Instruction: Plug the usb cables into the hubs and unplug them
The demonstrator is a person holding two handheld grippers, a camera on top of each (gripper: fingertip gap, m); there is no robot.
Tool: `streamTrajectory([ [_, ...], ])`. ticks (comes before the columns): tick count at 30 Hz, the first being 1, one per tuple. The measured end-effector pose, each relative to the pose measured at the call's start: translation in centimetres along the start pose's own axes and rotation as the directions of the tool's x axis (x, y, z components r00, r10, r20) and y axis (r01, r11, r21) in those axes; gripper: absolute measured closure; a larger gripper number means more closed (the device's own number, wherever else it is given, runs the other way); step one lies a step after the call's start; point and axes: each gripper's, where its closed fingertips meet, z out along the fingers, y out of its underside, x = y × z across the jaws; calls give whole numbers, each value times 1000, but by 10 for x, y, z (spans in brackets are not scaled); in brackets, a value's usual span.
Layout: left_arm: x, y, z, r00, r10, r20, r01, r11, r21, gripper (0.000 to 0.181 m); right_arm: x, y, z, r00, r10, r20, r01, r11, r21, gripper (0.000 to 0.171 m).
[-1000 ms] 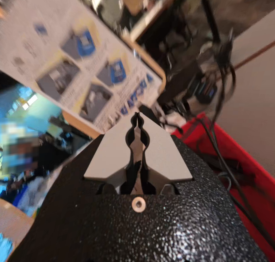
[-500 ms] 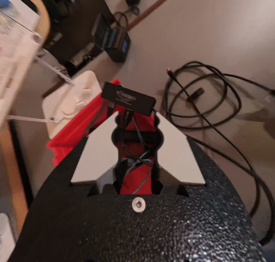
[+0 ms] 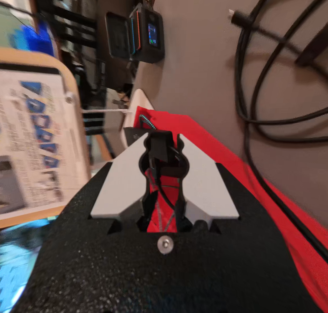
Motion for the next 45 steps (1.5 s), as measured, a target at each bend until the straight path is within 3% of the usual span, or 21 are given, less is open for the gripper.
streamTrajectory([
  [1, -2, -1, -2, 996, 76, 56, -76, 997, -8, 161, 0, 0, 0, 1000, -1, 0, 1, 1000, 1, 102],
  [4, -11, -10, -15, 978, 132, 161, -139, 990, 31, 167, 0, -1, 0, 1000, -6, -3, 6, 1000, 6, 102],
  [7, -38, -25, -48, 976, 10, 215, -49, 983, 178, 173, 3, -2, -1, 1000, -9, -19, 9, 1000, 10, 102],
  [10, -91, -37, -97, 945, -118, 304, 19, 951, 310, 173, 7, -4, -3, 999, 13, -38, -12, 1000, 23, 102],
  [15, -183, -77, -205, 890, -247, 384, 1, 843, 538, 173, 21, -5, -7, 995, 44, -94, -41, 998, 39, 103],
  [20, -239, -157, -285, 943, -278, 185, 45, 656, 753, 173, 47, -8, -20, 974, 96, -204, -80, 993, 87, 103],
  [24, -257, -226, -315, 964, -262, -36, 158, 462, 873, 170, 69, -7, -32, 946, 151, -286, -119, 985, 128, 103],
  [29, -244, -284, -303, 919, -250, -305, 362, 226, 904, 173, 82, -6, -41, 921, 212, -326, -160, 971, 178, 103],
  [31, -226, -289, -286, 871, -271, -410, 449, 101, 888, 173, 84, -5, -42, 919, 216, -331, -161, 970, 184, 104],
  [35, -161, -272, -230, 773, -377, -510, 524, -75, 849, 173, 90, 2, -45, 910, 217, -353, -157, 969, 190, 103],
  [40, -68, -262, -159, 665, -276, -694, 680, -160, 716, 173, 109, 20, -49, 862, 331, -384, -264, 940, 216, 104],
  [45, -10, -237, -108, 386, -125, -914, 884, -233, 405, 174, 117, 33, -44, 830, 384, -404, -325, 923, 208, 105],
])
